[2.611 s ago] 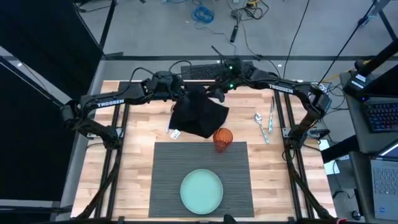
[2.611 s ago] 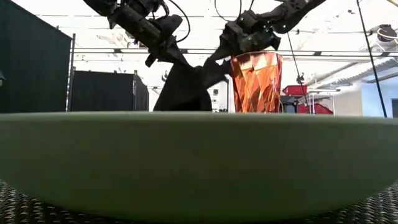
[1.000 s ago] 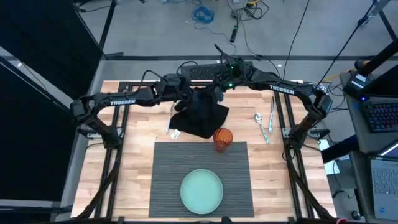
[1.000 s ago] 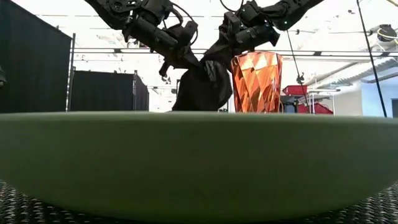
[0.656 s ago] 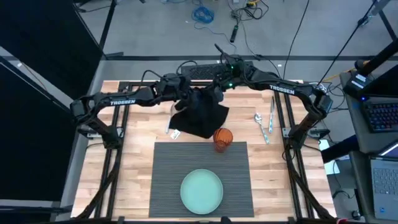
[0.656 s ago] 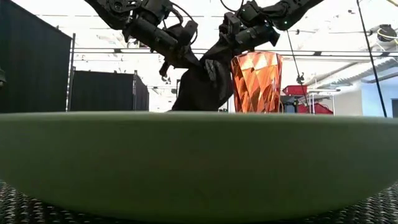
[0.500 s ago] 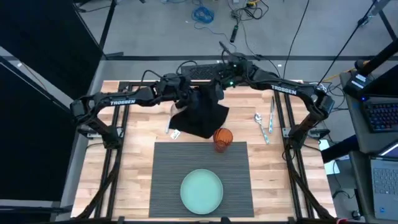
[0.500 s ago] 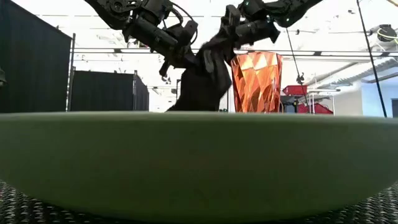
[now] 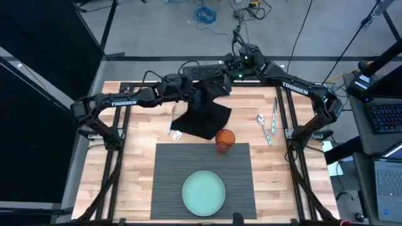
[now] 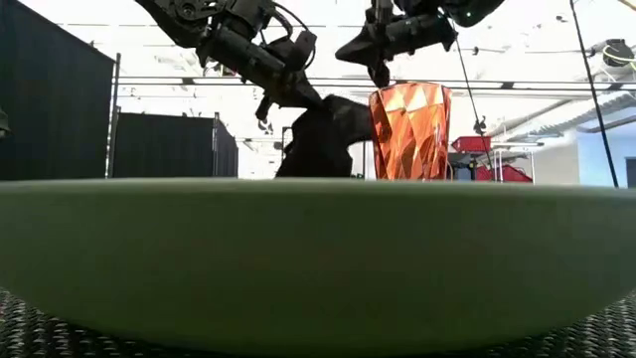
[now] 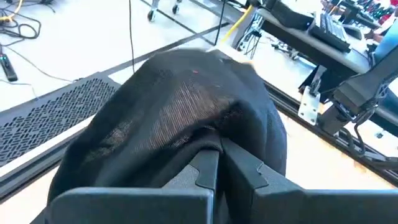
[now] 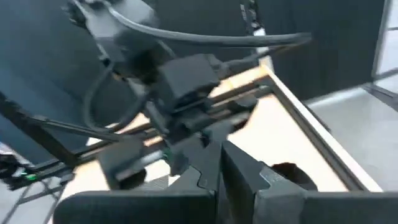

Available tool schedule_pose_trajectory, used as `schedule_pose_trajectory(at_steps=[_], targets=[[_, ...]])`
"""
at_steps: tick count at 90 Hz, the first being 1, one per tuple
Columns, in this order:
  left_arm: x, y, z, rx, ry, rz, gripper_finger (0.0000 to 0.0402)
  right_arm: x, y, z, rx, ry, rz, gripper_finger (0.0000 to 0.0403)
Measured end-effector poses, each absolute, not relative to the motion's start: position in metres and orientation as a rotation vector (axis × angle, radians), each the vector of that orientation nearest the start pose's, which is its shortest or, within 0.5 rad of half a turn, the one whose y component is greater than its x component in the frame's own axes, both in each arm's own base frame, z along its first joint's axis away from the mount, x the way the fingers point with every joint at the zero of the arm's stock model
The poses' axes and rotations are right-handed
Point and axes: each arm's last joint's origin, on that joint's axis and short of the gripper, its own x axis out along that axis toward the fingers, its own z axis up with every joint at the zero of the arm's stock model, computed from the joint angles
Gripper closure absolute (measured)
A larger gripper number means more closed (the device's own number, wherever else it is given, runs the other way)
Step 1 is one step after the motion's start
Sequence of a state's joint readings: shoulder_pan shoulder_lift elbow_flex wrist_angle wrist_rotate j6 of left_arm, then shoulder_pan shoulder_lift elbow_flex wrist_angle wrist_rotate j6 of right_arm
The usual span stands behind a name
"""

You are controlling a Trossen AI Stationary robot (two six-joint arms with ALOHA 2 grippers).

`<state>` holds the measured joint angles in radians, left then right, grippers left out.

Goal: Set table place
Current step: Fold the black napkin

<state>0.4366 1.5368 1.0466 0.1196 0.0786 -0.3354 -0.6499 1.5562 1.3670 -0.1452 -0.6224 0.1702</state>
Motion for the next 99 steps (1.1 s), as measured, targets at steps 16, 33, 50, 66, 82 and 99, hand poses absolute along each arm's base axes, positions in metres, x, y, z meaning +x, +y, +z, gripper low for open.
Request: schedule_pose_trajectory(at_steps=[16,33,50,66,82,99], targets=[[0.314,0.143,0.27,-0.433,0.306,0.363,0.0368,0.289,-0.204,0.348,0.374,0.285,-0.064,0.0403],[0.314,0.144,0.27,-0.449,0.299,0.386,0.0328,0.276,-0.208,0.331,0.379,0.446,-0.076,0.0403],[0.31,0.151,0.271,-0.508,0.277,0.426,0.0317,0.259,-0.215,0.316,0.336,0.643,-0.243,0.0403],[0.304,0.154,0.278,-0.506,0.257,0.439,0.0317,0.246,-0.223,0.309,0.372,0.73,-0.341,0.0403],[0.298,0.147,0.282,-0.567,0.313,0.33,0.0317,0.24,-0.217,0.303,0.433,0.822,-0.325,0.0403],[0.291,0.118,0.251,-0.587,0.692,0.259,0.0317,0.241,-0.209,0.3,0.44,0.87,-0.272,0.0403]])
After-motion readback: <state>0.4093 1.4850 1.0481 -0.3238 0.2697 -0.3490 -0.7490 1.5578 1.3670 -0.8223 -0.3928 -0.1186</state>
